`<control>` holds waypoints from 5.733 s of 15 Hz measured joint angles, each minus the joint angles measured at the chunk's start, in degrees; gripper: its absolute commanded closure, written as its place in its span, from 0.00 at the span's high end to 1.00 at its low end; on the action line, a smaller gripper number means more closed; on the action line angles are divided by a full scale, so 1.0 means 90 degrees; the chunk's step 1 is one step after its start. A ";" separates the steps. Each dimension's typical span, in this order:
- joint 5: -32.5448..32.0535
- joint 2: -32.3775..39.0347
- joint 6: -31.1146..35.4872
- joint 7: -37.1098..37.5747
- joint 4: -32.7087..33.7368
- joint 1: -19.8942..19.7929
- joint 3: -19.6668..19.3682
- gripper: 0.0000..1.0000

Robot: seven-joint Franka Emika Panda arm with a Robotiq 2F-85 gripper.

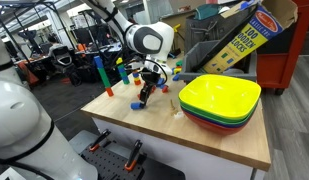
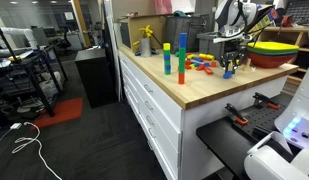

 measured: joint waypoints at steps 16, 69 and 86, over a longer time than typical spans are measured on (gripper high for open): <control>-0.3140 -0.1668 0.0515 0.1641 0.0080 0.0165 0.0625 0.08; -0.8537 -0.1175 0.3053 0.7841 -0.1254 0.0965 0.1219 0.08; -0.9426 -0.1162 0.2697 0.8466 -0.1354 0.0970 0.1220 0.08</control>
